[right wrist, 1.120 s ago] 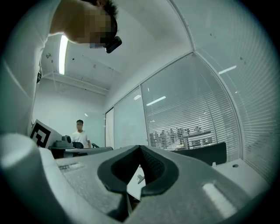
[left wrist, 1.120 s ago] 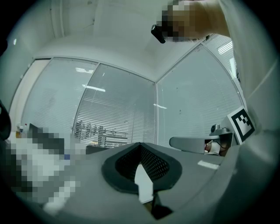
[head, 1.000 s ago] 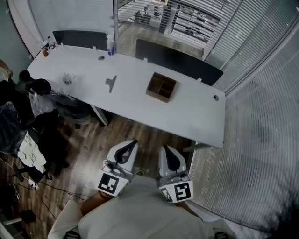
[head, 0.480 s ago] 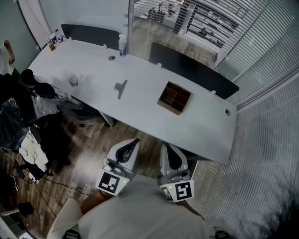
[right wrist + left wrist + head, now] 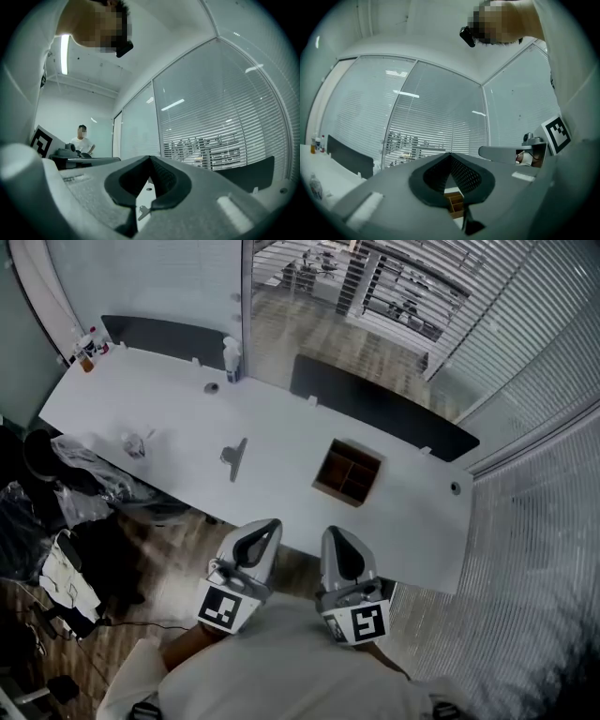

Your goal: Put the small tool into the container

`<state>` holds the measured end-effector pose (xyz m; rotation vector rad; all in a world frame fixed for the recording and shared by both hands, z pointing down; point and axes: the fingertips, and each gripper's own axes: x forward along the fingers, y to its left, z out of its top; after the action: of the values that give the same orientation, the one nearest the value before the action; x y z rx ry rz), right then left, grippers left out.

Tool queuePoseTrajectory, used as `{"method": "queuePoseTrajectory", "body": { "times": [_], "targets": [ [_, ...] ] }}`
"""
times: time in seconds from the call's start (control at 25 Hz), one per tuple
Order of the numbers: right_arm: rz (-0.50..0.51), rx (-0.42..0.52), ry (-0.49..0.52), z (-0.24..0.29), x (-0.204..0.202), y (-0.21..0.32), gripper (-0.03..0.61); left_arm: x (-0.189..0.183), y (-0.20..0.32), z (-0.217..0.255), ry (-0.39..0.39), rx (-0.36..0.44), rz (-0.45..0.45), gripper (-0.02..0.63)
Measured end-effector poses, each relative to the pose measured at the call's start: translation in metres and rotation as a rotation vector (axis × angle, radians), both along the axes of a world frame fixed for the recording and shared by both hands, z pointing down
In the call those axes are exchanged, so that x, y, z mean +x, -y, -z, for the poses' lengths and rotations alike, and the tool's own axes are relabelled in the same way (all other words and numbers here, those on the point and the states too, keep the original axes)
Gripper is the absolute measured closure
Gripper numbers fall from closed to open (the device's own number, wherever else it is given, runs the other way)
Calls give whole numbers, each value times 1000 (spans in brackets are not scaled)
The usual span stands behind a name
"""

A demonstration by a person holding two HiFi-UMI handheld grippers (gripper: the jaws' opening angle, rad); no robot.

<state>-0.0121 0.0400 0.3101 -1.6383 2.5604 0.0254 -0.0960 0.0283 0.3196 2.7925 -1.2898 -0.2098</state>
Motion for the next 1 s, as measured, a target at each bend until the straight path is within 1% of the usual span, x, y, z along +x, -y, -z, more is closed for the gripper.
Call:
{"method": "queuePoseTrajectory", "body": {
  "times": [0.16, 0.36, 0.52, 0.64, 0.84, 1.0],
  "targets": [
    [-20, 27, -4, 6, -4, 30, 578, -1, 31, 4, -7, 15, -29, 612],
    [-45, 7, -19, 0, -6, 50, 578, -3, 54, -1, -9, 4, -49, 612],
    [-56, -30, -7, -8, -1, 56, 578, 2, 59, -9, -6, -29, -60, 612],
    [-55, -38, 2, -8, 4, 61, 578, 8, 64, -12, -1, -50, -61, 612],
    [-45, -48, 3, -10, 20, 61, 578, 22, 65, -10, 4, -43, -48, 612],
    [-33, -29, 1, -1, 35, 61, 578, 36, 62, -7, 10, -38, -45, 612]
  ]
}}
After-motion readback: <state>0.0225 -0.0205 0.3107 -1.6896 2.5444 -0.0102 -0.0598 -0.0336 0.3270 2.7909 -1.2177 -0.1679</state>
